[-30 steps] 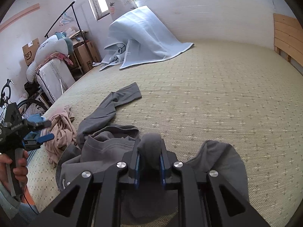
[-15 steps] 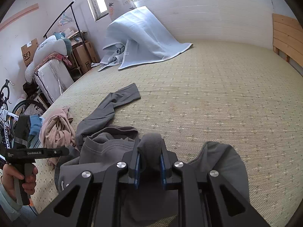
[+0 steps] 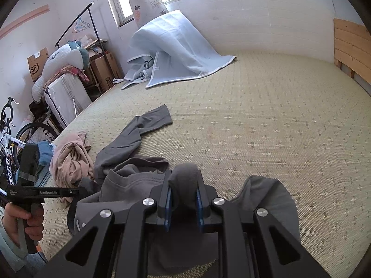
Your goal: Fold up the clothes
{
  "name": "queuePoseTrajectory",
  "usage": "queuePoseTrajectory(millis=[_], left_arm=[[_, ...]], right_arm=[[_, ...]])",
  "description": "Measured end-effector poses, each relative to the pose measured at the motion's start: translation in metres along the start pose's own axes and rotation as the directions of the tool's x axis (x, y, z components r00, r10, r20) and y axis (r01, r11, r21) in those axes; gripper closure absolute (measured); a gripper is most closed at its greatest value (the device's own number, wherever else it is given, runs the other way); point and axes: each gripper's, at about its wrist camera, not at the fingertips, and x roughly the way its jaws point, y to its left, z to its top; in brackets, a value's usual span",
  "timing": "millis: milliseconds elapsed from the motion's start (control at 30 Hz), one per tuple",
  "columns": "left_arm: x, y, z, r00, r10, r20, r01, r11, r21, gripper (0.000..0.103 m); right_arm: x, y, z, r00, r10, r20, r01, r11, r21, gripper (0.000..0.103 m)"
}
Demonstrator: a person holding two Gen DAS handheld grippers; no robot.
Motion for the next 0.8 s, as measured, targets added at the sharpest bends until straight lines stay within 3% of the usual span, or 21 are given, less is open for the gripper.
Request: queuePoseTrajectory(millis=[233, 500, 600, 667, 800], left_arm=[[-0.025, -0.03, -0.013, 0.991, -0.125, 0.043, 0.123, 0.991, 0.062, 0.1], [-0.045, -0.085, -0.064, 0.972, -0.236, -0.01, 0.232, 0.942, 0.243, 0.101], [-0.059, -0.101, -0.084, 0.952, -0.305, -0.024, 0.297, 0.904, 0.308, 0.101], [-0.07, -0.113, -0.102, 0.93, -0.362, -0.06, 0.358, 0.863, 0.356, 0.101], [-0.077, -0.131, -0.137, 0.904, -0.389, -0.18, 0.426, 0.776, 0.465, 0.101]], right_arm=[[-0.011, -0.003, -0.001, 1.0, -0.008, 0.015, 0.008, 1.0, -0.001, 0.086], [-0.025, -0.014, 0.002, 0.999, -0.038, 0.036, 0.037, 0.999, 0.012, 0.086], [-0.03, -0.017, 0.004, 0.998, -0.044, 0.051, 0.043, 0.999, 0.021, 0.086], [-0.033, -0.018, 0.006, 0.997, -0.046, 0.06, 0.045, 0.999, 0.028, 0.086], [-0.037, -0.02, 0.008, 0.996, -0.055, 0.074, 0.052, 0.998, 0.041, 0.086]])
